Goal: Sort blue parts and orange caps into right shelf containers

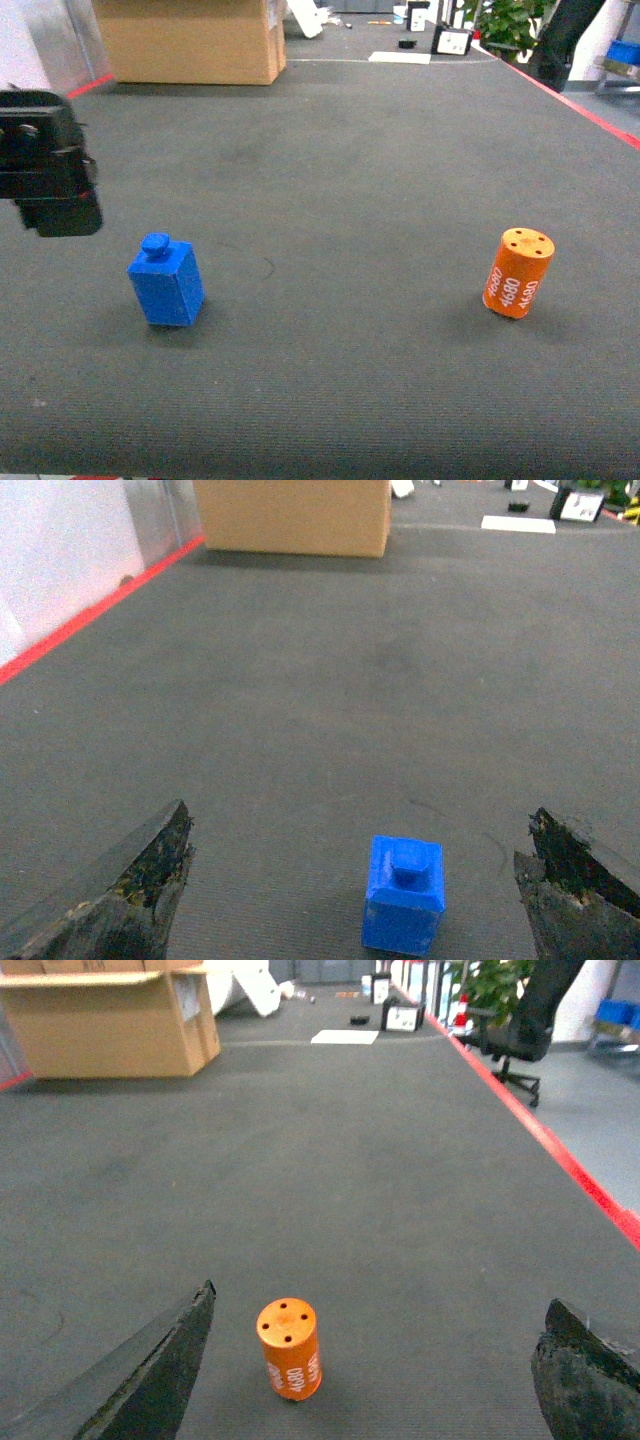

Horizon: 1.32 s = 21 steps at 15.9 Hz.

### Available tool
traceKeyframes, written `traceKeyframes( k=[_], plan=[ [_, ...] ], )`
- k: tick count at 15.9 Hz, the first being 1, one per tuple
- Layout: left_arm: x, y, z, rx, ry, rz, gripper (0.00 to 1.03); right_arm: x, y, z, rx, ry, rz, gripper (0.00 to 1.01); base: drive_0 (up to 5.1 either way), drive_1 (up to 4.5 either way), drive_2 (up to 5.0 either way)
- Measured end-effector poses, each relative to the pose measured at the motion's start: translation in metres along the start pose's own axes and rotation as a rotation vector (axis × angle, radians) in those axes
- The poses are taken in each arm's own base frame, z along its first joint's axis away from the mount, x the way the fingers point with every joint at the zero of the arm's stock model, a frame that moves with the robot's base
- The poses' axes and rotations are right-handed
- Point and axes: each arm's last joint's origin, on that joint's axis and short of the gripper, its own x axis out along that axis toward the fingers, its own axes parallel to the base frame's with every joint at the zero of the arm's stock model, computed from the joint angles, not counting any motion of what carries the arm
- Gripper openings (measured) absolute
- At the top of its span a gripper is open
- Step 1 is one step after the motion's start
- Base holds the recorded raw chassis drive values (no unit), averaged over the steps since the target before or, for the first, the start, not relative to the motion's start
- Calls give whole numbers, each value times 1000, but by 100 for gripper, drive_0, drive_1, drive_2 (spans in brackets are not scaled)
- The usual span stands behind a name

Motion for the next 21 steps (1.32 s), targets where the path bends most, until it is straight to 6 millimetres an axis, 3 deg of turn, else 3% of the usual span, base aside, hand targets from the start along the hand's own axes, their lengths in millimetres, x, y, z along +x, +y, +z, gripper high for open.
traceKeyframes(
  k=[3, 6, 14, 21],
  plan=[
    [43, -16, -6, -12, 84, -70, 98, 51, 12, -23, -26, 190, 49, 98, 0, 0, 0],
    [71, -27, -19, -14, 147, -114, 98, 78, 24, -24, -38, 226, 81, 98, 0, 0, 0],
    [91, -33, -39, -8, 207, -121, 98, 141, 38, -48, -55, 318, 97, 98, 0, 0, 0],
    [97, -31, -50, -15, 246, -106, 98, 160, 39, -72, -46, 386, 81, 98, 0, 0, 0]
  ],
)
